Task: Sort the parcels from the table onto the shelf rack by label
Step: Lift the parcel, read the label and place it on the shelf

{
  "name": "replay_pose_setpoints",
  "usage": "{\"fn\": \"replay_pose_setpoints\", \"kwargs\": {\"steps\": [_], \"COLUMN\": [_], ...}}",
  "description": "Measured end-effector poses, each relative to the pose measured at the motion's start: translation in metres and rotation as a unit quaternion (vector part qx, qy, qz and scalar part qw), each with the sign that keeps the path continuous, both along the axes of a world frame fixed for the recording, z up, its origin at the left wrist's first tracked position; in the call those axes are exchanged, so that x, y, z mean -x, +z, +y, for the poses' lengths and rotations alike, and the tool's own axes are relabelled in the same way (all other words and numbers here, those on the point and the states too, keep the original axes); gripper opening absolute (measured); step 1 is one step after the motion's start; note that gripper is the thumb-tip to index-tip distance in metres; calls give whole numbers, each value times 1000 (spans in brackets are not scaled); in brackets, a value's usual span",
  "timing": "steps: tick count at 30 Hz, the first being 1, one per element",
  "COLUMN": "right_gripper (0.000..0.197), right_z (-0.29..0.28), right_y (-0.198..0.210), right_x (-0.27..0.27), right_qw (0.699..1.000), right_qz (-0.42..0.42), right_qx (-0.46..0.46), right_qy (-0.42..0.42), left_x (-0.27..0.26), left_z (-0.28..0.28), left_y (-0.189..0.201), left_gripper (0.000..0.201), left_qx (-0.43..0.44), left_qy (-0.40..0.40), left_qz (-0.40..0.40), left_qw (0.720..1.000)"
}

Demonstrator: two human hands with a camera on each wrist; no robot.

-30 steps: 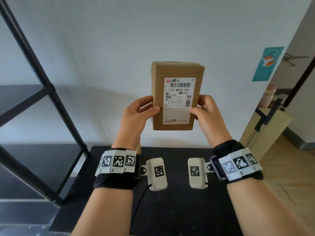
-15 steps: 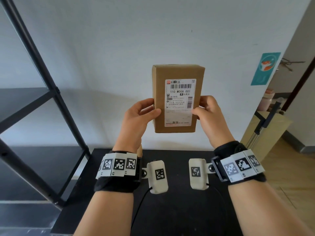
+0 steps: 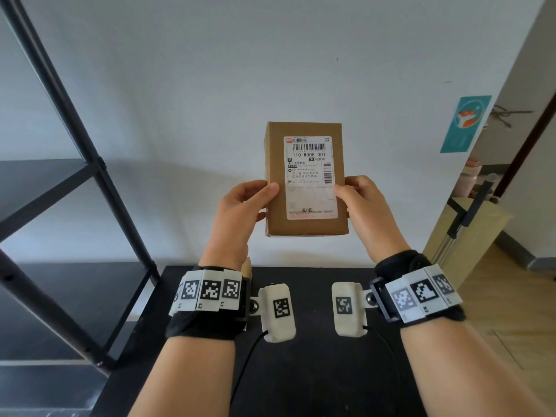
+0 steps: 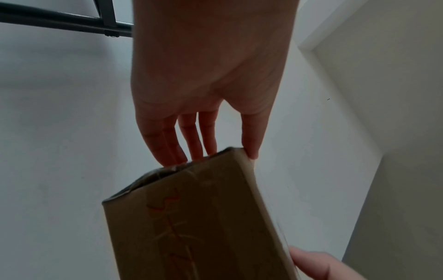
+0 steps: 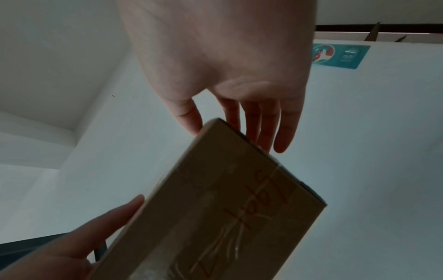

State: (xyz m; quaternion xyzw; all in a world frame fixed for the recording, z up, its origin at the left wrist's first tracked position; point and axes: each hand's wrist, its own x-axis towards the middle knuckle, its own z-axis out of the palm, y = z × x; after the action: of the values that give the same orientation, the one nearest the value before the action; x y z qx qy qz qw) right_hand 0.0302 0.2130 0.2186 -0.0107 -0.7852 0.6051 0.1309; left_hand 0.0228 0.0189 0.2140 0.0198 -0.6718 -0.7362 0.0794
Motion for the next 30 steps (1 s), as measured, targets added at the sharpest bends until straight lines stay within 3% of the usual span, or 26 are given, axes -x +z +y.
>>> {"fn": "replay_pose_setpoints", "kwargs": {"steps": [7,12,20,25,28,30], "right_gripper": [47,26,22,34,35,36], "right_z": [-1,-1,-9,-29,-49,-66], "right_y": [-3,1,-8,-18,-21,-22], "right_x": [1,-4,-3,-7,-15,-22], "right_qw": [999,998,996,994,992,990], "right_qz": [-28,-18,-23,-50,-59,-59], "right_qx": [-20,-42,-50,-44,-41,-45], "right_qy": [7,32,67,88,108,121], "left_x": [-2,-2,-11,-30,-45,-57], "left_z": [4,5,1,-17,-36,-51], "left_y": [-2,-3,-13,-21,-24,-25], "left_gripper": [32,30,44,60,57,42], "left_qx": [20,28,34,37,37,36], "left_qy": [1,7,32,60,75,79], "left_qz": [-21,-28,-49,-68,-76,-75], "left_qw": [1000,999,998,995,994,993]}}
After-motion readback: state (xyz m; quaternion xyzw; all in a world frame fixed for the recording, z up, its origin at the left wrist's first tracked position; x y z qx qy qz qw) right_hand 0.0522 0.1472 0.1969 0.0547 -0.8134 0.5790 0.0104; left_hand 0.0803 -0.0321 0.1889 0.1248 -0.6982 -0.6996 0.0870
